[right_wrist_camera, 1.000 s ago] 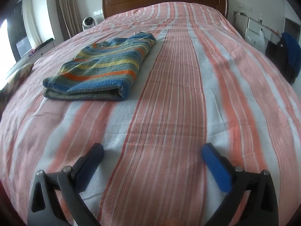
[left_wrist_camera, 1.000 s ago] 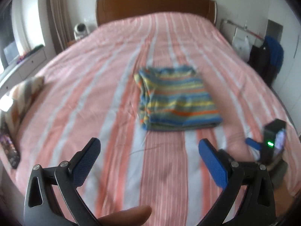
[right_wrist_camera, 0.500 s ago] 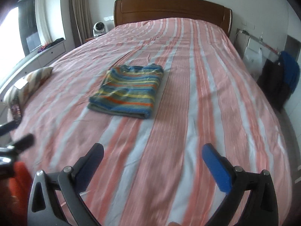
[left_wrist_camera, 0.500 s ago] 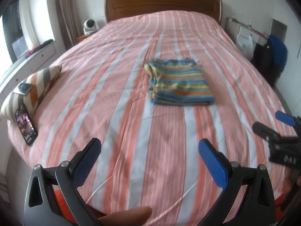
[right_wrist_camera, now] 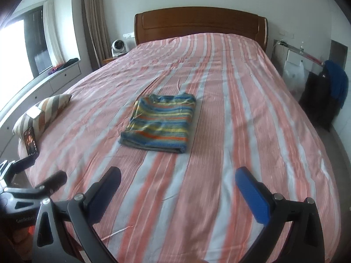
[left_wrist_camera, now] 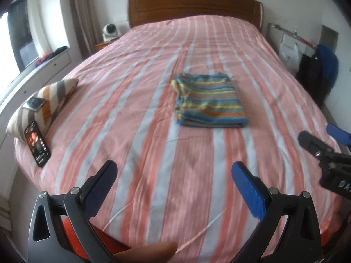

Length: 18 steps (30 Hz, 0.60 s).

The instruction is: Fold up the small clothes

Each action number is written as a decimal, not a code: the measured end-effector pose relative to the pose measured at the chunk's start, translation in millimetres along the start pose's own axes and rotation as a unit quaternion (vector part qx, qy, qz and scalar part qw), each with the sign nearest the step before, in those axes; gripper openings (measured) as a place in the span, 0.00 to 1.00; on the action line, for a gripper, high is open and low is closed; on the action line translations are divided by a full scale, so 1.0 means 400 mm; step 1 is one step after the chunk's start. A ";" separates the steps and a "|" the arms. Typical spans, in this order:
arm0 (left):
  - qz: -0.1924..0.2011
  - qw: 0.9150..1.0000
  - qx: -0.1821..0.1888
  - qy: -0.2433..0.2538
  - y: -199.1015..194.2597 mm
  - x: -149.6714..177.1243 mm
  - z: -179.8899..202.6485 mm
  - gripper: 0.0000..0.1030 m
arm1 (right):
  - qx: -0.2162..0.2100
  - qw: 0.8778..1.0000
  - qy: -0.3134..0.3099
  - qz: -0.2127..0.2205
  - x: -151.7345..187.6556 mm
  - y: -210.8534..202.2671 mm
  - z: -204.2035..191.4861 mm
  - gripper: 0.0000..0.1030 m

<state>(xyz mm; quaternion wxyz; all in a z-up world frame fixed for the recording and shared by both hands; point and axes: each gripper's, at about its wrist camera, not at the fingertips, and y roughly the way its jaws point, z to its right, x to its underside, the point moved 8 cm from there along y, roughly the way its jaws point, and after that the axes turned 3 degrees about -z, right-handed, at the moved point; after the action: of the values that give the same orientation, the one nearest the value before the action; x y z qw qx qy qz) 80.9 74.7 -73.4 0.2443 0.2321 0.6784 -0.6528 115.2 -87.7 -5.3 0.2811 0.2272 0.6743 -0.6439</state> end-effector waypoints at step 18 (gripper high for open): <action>0.008 1.000 -0.014 0.002 -0.006 -0.011 0.010 1.00 | 0.032 0.999 -0.025 0.012 -0.004 -0.024 -0.017 1.00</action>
<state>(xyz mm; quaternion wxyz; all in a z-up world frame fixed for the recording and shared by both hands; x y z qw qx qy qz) 82.9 70.7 -68.7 0.2515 0.2359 0.6861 -0.6406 109.3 -81.3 2.9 0.2984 0.2279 0.6433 -0.6672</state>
